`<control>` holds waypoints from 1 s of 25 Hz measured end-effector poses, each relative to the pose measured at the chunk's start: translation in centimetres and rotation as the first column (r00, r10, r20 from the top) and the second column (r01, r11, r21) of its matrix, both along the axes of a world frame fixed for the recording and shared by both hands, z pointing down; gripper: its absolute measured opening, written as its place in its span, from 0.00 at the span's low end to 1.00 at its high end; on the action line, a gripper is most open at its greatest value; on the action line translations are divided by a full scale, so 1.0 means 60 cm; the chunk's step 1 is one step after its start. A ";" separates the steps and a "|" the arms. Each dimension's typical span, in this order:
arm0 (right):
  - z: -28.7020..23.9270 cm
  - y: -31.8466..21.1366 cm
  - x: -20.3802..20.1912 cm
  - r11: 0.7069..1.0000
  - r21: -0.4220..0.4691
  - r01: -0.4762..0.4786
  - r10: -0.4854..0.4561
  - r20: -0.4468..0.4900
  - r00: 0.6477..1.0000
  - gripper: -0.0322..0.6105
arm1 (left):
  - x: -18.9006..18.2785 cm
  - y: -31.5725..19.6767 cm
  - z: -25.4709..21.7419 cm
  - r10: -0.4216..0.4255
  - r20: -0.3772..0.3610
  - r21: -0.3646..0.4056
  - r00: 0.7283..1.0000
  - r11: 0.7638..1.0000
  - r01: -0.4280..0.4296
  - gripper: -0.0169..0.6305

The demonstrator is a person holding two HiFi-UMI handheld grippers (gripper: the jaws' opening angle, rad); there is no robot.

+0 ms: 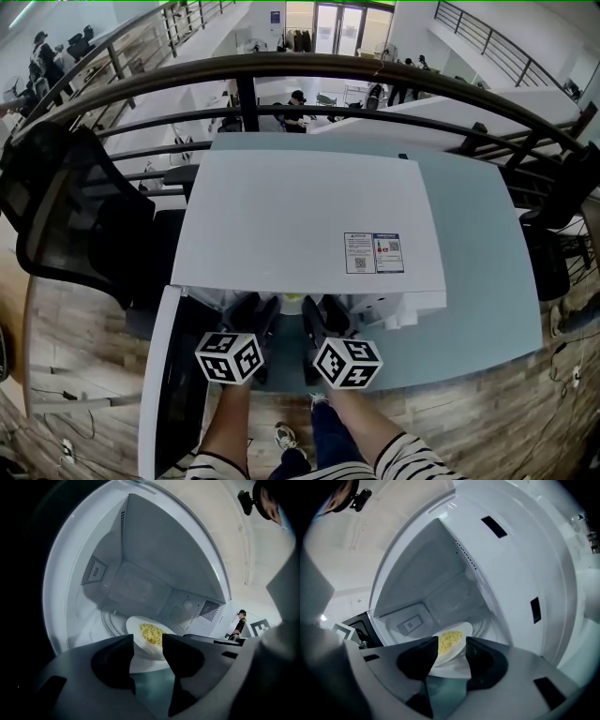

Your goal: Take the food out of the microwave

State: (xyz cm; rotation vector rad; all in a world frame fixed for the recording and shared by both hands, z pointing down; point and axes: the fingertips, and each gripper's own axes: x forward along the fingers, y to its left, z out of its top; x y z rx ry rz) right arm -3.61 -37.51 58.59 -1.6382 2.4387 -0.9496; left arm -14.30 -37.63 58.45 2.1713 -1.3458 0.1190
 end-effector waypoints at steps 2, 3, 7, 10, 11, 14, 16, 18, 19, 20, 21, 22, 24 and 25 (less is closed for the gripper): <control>0.000 0.008 0.002 1.000 -0.001 -0.003 0.003 0.002 1.000 0.35 | 0.002 0.011 0.000 -0.002 -0.007 -0.002 1.000 1.000 0.002 0.30; -0.001 0.012 0.004 1.000 -0.002 -0.005 0.005 0.002 1.000 0.35 | 0.003 0.016 0.000 -0.002 -0.008 -0.004 1.000 1.000 0.002 0.30; -0.002 0.028 0.010 1.000 -0.005 -0.016 0.016 0.006 1.000 0.35 | 0.008 0.035 0.001 0.001 -0.017 -0.011 1.000 1.000 -0.002 0.30; -0.001 0.034 0.014 1.000 -0.005 -0.024 0.024 0.007 1.000 0.35 | 0.011 0.042 0.002 0.004 -0.022 -0.015 1.000 1.000 -0.004 0.30; -0.001 0.035 0.016 1.000 -0.005 -0.027 0.027 0.007 1.000 0.34 | 0.011 0.044 0.002 0.003 -0.021 -0.016 1.000 1.000 -0.004 0.30; 0.004 0.037 0.025 0.999 -0.017 -0.046 0.047 0.022 0.999 0.33 | 0.003 0.046 0.006 -0.019 -0.032 -0.026 0.999 0.999 0.018 0.30; 0.010 0.037 0.030 0.998 -0.036 -0.058 0.060 0.040 0.997 0.33 | -0.003 0.045 0.011 -0.049 -0.063 -0.040 0.997 0.998 0.046 0.30; 0.017 0.035 0.031 0.997 -0.052 -0.058 0.061 0.066 0.996 0.33 | -0.005 0.042 0.018 -0.069 -0.104 -0.060 0.992 0.996 0.063 0.30; 0.019 0.034 0.030 0.997 -0.058 -0.056 0.061 0.080 0.995 0.33 | -0.004 0.041 0.022 -0.074 -0.123 -0.071 0.990 0.995 0.066 0.30; 0.022 0.032 0.030 0.996 -0.063 -0.055 0.060 0.091 0.994 0.33 | -0.002 0.039 0.025 -0.078 -0.137 -0.079 0.987 0.995 0.067 0.30; 0.024 0.031 0.029 0.996 -0.069 -0.052 0.059 0.101 0.993 0.33 | -0.001 0.037 0.027 -0.080 -0.148 -0.084 0.986 0.994 0.068 0.30; 0.026 0.030 0.028 0.996 -0.073 -0.049 0.057 0.110 0.992 0.33 | 0.001 0.036 0.028 -0.081 -0.160 -0.088 0.984 0.994 0.067 0.30; 0.027 0.029 0.024 0.996 -0.077 -0.035 0.044 0.128 0.991 0.31 | 0.005 0.032 0.028 -0.080 -0.189 -0.092 0.979 0.994 0.064 0.30; 0.026 0.028 0.022 0.997 -0.077 -0.028 0.038 0.133 0.990 0.28 | 0.007 0.031 0.027 -0.081 -0.202 -0.093 0.976 0.994 0.063 0.29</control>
